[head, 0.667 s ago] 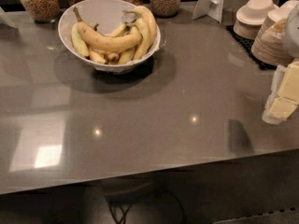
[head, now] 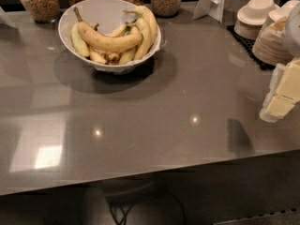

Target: Pick banana from white bowl

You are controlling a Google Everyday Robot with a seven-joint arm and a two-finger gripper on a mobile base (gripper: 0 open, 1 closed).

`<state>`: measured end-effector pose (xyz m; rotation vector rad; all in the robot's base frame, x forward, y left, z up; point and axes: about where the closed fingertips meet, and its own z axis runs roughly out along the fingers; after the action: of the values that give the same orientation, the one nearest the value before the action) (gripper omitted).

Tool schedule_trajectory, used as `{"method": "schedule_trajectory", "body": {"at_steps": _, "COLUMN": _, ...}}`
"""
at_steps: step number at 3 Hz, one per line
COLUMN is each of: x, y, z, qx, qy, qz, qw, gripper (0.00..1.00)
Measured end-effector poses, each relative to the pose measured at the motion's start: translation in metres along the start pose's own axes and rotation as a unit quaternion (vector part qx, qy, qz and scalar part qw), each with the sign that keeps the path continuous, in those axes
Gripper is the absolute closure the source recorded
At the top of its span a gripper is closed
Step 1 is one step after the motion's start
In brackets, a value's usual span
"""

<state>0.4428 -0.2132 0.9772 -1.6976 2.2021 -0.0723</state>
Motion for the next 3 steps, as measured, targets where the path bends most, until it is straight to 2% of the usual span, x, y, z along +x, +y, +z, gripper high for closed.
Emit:
{"method": "schedule_trajectory", "body": {"at_steps": 1, "x": -0.014, "y": -0.012, "z": 0.005, "qx": 0.015, "qy": -0.058, "qz": 0.008, "qw": 0.9982, "gripper": 0.00}}
{"method": "schedule_trajectory", "body": {"at_steps": 2, "x": -0.034, "y": -0.026, "z": 0.009, "qx": 0.033, "qy": -0.111, "qz": 0.011, "qw": 0.9932, "gripper": 0.00}}
{"method": "schedule_trajectory", "body": {"at_steps": 3, "x": -0.065, "y": -0.047, "z": 0.019, "qx": 0.048, "qy": -0.161, "qz": 0.005, "qw": 0.9858, "gripper": 0.00}}
